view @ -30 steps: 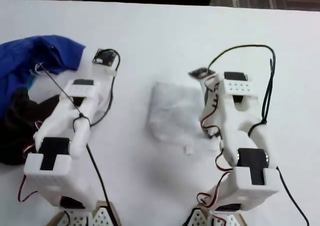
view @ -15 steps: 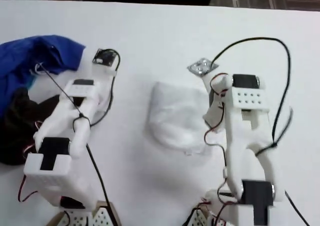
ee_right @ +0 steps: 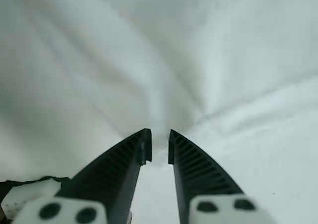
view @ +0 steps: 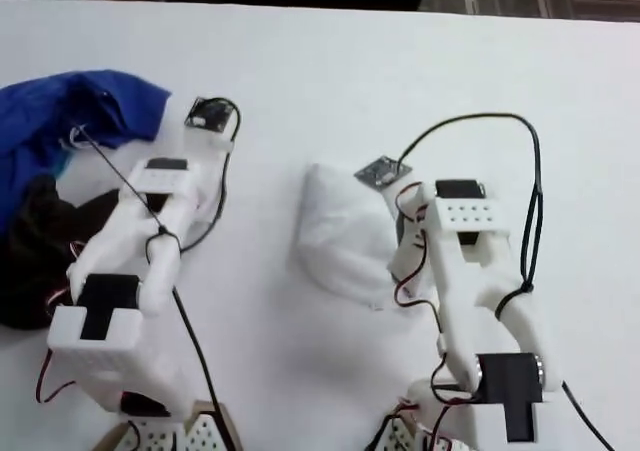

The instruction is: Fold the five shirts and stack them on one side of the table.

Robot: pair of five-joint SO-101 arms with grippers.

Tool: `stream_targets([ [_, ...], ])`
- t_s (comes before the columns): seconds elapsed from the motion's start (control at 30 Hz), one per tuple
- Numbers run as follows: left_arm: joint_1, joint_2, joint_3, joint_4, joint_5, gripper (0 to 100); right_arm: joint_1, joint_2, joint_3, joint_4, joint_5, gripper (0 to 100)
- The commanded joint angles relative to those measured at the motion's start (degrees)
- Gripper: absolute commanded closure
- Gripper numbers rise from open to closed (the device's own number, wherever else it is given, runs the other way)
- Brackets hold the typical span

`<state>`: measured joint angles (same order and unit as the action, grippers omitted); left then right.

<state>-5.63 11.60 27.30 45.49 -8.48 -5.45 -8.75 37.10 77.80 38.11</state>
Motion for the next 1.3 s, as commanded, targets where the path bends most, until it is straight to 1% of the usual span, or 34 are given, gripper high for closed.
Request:
stream_targets([
  [0.0,-0.09,-2.02,-0.31,-0.53,-0.44,97,0.04,0.04,0.09,0.57,-0.35,92.9],
  [0.17,-0.09,-2.02,-0.31,-0.53,-0.53,97,0.31,-0.04,-2.90,0.48,-0.35,92.9],
  [0.27,-0.09,-2.02,-0.31,-0.53,-0.53,97,2.59,0.31,-8.09,0.13,-2.20,92.6],
  [0.4,-0.09,-2.02,-0.31,-0.53,-0.53,97,7.25,2.42,-18.37,-1.19,-14.68,91.3],
  [0.5,-0.09,-2.02,-0.31,-0.53,-0.53,97,8.40,7.69,-26.29,-1.45,-17.49,83.0],
  [0.57,-0.09,-2.02,-0.31,-0.53,-0.53,97,8.40,12.88,-31.38,-1.27,-17.93,77.3],
  [0.63,-0.09,-2.02,-0.31,-0.53,-0.53,97,8.48,18.24,-35.96,-1.10,-17.93,74.6],
  [0.77,-0.09,-2.02,-0.31,-0.53,-0.53,97,8.57,28.09,-43.96,0.48,-18.55,76.5],
  [0.87,-0.09,-2.02,-0.31,-0.53,-0.53,97,8.92,33.80,-49.85,1.80,-20.92,77.0],
  [1.0,-0.09,-2.02,-0.31,-0.53,-0.53,97,9.98,39.52,-56.18,3.91,-21.27,79.7],
  [1.1,-0.09,-2.02,-0.31,-0.53,-0.53,97,10.77,41.54,-59.43,6.29,-21.63,86.1],
  [1.2,-0.09,-2.02,-0.31,-0.53,-0.53,97,11.74,41.80,-61.36,7.69,-21.63,96.7],
  [1.23,-0.09,-2.02,-0.31,-0.53,-0.53,97,12.09,41.71,-61.63,7.78,-21.63,98.6],
  [1.27,-0.09,-2.02,-0.31,-0.53,-0.53,97,12.35,41.71,-61.89,7.96,-21.63,97.3],
])
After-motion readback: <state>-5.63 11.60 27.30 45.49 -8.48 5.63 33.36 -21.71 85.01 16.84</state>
